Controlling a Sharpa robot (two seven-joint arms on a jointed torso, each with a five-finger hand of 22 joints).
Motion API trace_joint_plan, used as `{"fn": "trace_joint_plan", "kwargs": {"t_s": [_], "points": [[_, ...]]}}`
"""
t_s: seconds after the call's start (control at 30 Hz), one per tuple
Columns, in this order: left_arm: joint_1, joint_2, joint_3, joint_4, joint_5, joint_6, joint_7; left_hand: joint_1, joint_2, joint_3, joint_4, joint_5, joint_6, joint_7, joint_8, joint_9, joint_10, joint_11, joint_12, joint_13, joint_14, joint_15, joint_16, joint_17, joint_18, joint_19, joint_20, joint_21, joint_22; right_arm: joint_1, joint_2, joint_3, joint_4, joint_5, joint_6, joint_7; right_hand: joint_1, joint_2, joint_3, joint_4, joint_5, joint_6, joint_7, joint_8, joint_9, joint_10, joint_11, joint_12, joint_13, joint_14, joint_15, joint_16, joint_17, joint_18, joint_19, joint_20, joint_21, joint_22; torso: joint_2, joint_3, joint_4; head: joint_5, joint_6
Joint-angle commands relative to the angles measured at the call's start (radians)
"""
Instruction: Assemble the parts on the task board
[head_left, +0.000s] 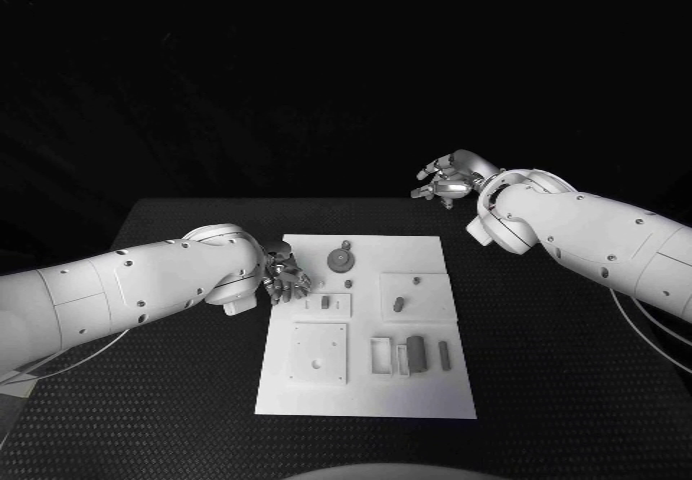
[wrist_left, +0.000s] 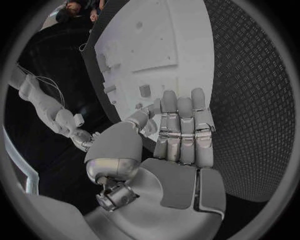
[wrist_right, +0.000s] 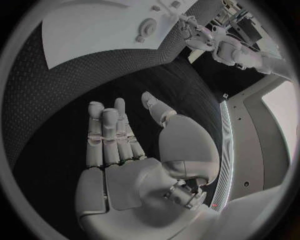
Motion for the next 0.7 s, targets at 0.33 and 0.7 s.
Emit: {"fn": "trace_joint_plan", "kwargs": {"t_s": [0.33,0.7], "points": [[-0.002,0.005,-0.024,0.02,-0.069,-0.014,-0.005,-0.005,0.005,0.067,-0.062,-0.001,0.006,-0.001,0.001,0.002,0.005,-0.002,0.003,0.001,0.01,-0.001,0.0,0.0,-0.009,0.012,0.0,0.002,0.003,-0.001,-0.001,0.0,0.002,-0.008,0.016,0.003,-0.001,0.009,-0.006,0.002,0.002,-0.003,0.043,0.004,-0.002,-0.006,0.0,0.007,-0.002,-0.002,-0.005,0.003,-0.002,0.037,0.0,-0.009,-0.004,0.017,0.0,0.0004,-0.001,0.0,-0.004],[-0.006,0.006,-0.026,0.023,-0.068,-0.009,-0.01,-0.009,0.004,0.07,-0.063,-0.005,0.005,-0.001,0.001,0.003,0.005,-0.002,0.002,0.0,0.01,-0.001,-0.001,0.0,-0.009,0.013,0.0,0.001,0.003,-0.002,-0.002,0.0,0.003,-0.008,0.018,0.003,-0.002,0.009,-0.006,0.003,0.002,-0.003,0.043,0.004,-0.002,-0.006,0.0,0.007,-0.003,-0.002,-0.005,0.003,-0.002,0.037,0.0,-0.009,-0.004,0.017,0.0,0.0001,-0.0002,-0.001,-0.007]]}}
